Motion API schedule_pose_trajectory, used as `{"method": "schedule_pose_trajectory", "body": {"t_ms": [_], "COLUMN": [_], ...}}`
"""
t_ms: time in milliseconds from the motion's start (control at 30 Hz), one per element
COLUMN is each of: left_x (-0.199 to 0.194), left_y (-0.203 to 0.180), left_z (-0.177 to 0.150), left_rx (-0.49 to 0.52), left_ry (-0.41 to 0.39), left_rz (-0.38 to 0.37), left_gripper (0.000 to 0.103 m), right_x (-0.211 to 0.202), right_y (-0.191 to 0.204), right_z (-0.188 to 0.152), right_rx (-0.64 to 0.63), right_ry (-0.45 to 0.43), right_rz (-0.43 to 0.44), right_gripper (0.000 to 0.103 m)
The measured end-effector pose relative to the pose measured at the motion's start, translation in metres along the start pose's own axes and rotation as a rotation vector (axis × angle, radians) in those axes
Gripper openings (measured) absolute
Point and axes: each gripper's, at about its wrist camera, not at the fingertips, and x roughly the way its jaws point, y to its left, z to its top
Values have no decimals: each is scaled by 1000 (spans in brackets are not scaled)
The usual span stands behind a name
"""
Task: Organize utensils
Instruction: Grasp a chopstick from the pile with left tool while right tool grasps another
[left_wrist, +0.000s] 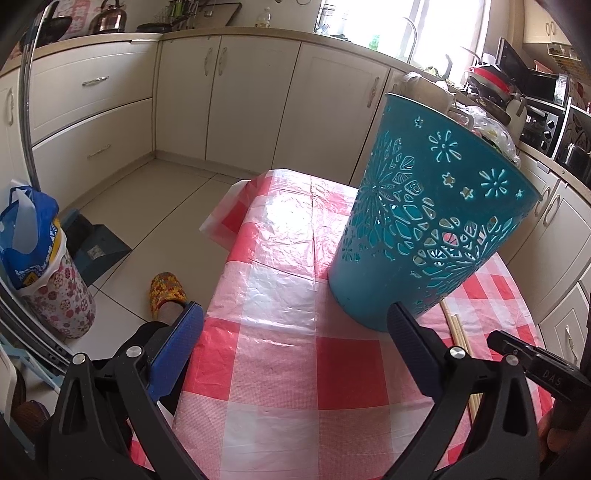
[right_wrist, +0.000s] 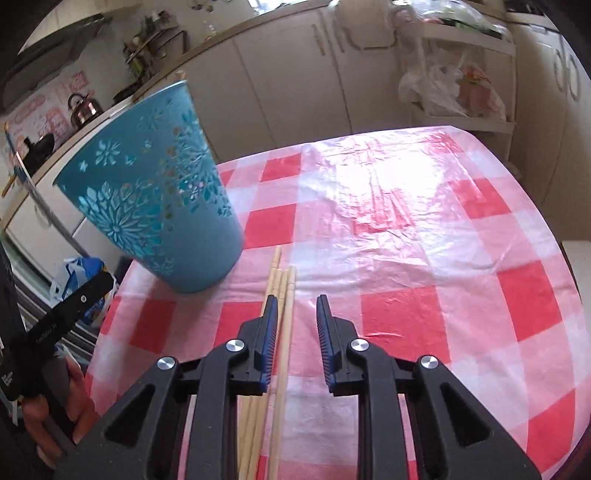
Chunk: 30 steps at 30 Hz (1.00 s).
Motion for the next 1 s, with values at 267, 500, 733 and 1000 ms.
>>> {"method": "schedule_pose_trajectory", "body": {"t_ms": [267, 500, 733, 1000], "left_x": [-2, -18, 11, 26], "left_y": [-1, -53, -103, -129], "left_z": [-1, -21, -27, -35], "left_rx": [-1, 111, 147, 220], "left_ry": [-10, 32, 162, 227], "left_rz": [5, -92, -61, -57], "left_gripper": [95, 95, 78, 77], "right_x": [17, 4, -4, -4], "right_y": [-1, -30, -52, -53], "right_z": [-16, -24, -22, -20], "right_rx": [-61, 6, 103, 103], "right_ry": [61, 48, 40, 45], "right_rz": [-67, -76, -5, 19], "right_gripper": [18, 12, 12, 12]}}
